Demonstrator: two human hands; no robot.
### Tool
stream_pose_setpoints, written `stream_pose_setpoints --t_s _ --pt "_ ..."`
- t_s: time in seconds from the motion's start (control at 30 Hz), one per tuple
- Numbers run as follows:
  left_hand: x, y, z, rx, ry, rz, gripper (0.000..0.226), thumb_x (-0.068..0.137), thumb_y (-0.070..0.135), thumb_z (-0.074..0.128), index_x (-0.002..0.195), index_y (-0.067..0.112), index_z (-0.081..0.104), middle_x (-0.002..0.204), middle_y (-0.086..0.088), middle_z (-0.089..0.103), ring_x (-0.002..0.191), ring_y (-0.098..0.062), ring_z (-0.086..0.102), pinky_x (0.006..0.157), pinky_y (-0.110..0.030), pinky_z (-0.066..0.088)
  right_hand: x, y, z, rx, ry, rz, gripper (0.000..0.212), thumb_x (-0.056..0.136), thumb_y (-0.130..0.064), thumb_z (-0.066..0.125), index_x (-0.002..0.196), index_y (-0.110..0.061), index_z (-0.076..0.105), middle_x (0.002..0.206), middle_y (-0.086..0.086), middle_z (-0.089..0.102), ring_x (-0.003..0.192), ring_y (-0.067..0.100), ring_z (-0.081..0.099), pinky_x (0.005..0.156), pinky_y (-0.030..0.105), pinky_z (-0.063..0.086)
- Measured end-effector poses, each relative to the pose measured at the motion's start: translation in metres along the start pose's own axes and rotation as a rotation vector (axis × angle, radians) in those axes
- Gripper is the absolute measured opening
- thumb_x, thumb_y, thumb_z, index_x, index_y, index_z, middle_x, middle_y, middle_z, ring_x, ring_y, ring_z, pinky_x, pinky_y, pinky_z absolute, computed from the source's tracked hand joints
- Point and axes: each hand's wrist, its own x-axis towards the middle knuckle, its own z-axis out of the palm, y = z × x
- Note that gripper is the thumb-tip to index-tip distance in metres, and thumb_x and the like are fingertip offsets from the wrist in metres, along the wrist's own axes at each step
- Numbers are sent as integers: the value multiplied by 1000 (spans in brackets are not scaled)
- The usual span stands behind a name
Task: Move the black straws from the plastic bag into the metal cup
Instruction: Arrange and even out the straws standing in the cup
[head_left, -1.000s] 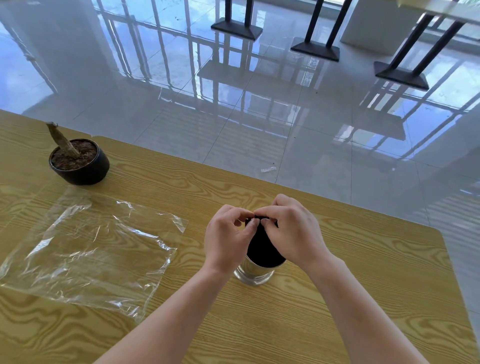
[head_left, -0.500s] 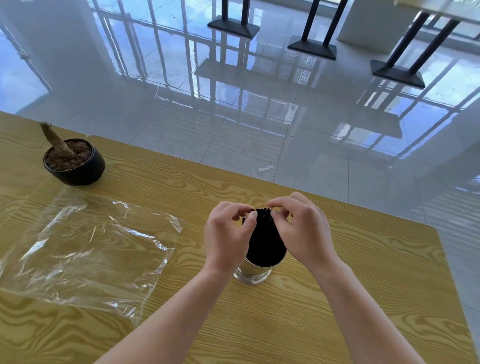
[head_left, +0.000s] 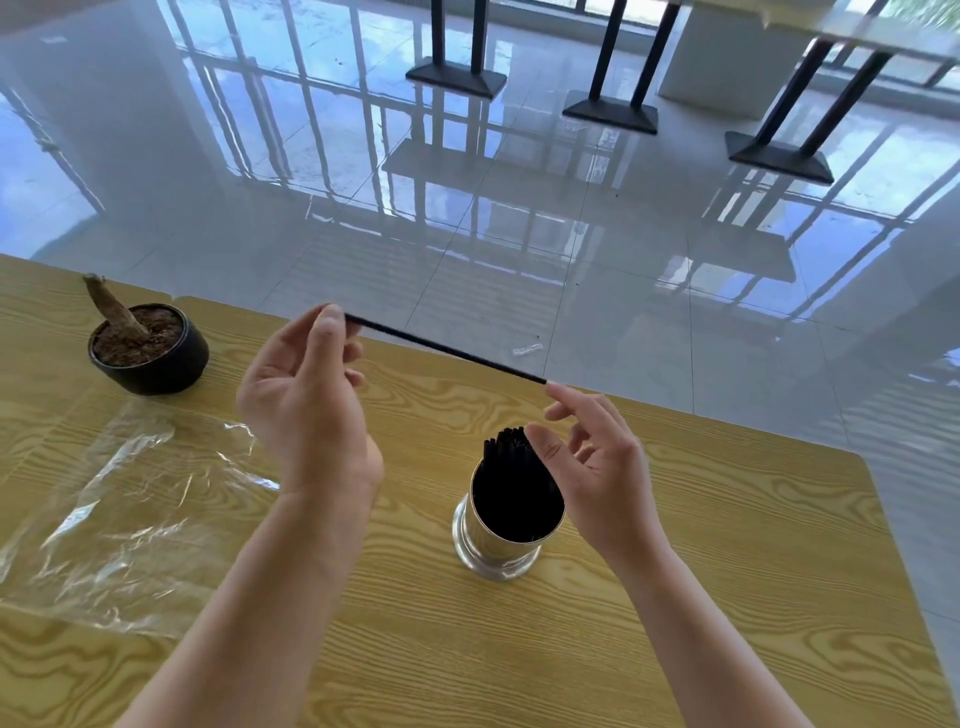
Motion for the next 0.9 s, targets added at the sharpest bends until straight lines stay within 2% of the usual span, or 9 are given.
stream_pose_setpoints --t_s 0.07,0.13,0.23,0.33,0.47,0.6,0.77,0.9 --pt "-2 -2 -6 -16 14 -185 1 86 18 75 85 17 75 74 3 75 67 -10 63 57 -23 46 1 -7 3 216 -68 131 58 88 -47 67 140 -25 54 101 -8 71 69 10 59 64 23 53" --pt "-9 -7 -13 -15 -1 -308 1 88 18 74 88 17 75 80 1 75 71 -11 62 61 -25 45 1 -14 3 527 -79 273 63 87 -43 68 143 -21 49 105 3 75 71 16 63 61 29 56" --pt "-22 -14 -21 -6 -24 -366 1 88 15 75 87 15 74 81 -2 74 69 -11 60 61 -25 44 5 -22 -7 917 37 403 39 93 -27 65 127 -10 61 112 17 74 78 22 68 61 29 59" --pt "-37 -21 -28 31 -140 -334 2 86 13 75 87 12 77 79 -4 76 67 -10 62 57 -22 48 9 -26 -22 1059 130 452 21 94 -21 65 110 -8 67 112 20 74 80 25 72 66 29 62" --pt "-56 -36 -36 90 -305 -283 14 80 18 77 91 10 79 83 -8 78 67 -7 65 55 -17 51 15 -28 -40 1033 241 458 2 92 -15 69 92 -16 70 103 18 76 74 20 73 64 26 60" --pt "-65 -51 -45 195 -429 -291 13 78 13 82 90 14 81 84 -4 79 66 -2 68 60 -12 51 17 -25 -56 926 337 365 7 93 -10 69 89 -16 70 95 17 77 72 20 72 64 26 59" --pt "-62 -71 -58 355 -422 -291 18 80 8 82 91 21 80 83 -3 77 73 -8 70 67 -15 55 12 -19 -63 617 387 166 6 93 -11 70 93 -17 71 88 14 78 68 24 72 61 30 60" --pt "-62 -81 -63 423 -426 -250 23 81 5 79 85 28 80 79 3 75 70 -3 66 65 -13 53 4 -17 -55 400 290 45 12 91 -11 72 93 -23 71 85 6 78 67 23 74 62 35 63"
